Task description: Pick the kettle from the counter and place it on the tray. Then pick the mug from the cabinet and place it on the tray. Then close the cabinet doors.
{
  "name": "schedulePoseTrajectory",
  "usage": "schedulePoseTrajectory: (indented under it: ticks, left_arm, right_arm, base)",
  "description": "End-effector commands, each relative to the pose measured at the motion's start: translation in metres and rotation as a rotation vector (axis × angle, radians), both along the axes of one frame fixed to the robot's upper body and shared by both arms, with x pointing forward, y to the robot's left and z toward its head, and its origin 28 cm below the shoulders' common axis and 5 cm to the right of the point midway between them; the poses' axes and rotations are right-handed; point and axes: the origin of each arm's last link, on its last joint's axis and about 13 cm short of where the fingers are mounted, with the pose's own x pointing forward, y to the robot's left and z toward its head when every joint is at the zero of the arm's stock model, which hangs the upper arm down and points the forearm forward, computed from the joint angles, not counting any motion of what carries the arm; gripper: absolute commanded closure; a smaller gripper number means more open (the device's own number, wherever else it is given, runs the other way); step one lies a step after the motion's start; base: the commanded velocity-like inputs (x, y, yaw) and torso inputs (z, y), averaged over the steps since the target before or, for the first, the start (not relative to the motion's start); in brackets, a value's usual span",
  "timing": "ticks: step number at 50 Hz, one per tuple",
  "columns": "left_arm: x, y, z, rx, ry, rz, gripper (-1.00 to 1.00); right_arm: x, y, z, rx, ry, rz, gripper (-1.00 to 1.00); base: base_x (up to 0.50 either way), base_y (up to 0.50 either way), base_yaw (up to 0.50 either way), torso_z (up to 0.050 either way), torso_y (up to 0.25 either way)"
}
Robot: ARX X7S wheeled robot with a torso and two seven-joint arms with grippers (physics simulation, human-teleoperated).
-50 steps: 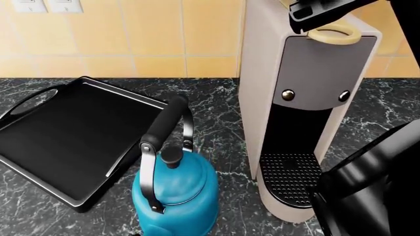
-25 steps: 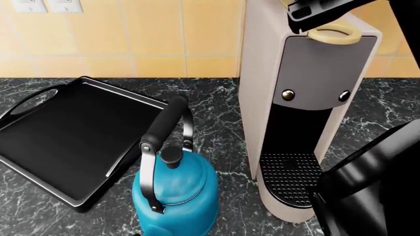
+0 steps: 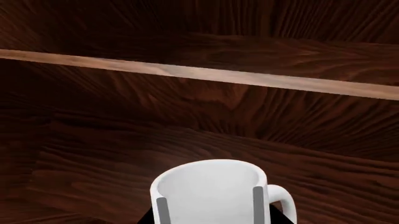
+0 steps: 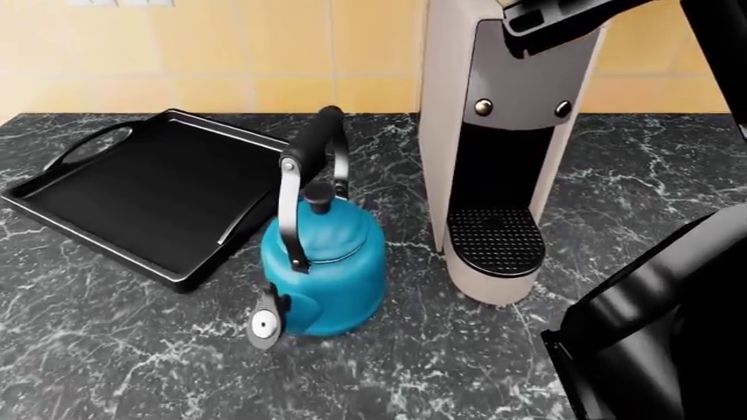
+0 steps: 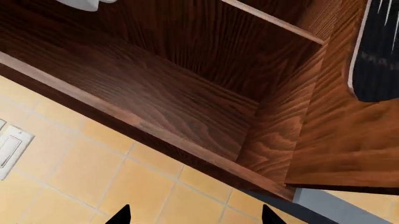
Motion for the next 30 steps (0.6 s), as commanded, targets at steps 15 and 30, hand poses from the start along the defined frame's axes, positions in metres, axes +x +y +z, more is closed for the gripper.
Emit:
schedulePoseTrajectory:
  ticks: [15,30]
  left_arm:
    - [-0.003,0.005,0.0,0.003,0.043,0.0,1.0]
    - [0.02,0.026,-0.047,0.072,0.144,-0.091,1.0]
  right_arm:
    - [0.007,0.001,-0.005,0.001,0.011,0.005,-1.0]
    - [0.015,-0.002,-0.012,0.018,0.031,0.009,-1.0]
  base:
    - [-0.22,0.0,0.0,0.0,0.0]
    - [0.0,0.0,0.0,0.0,0.0]
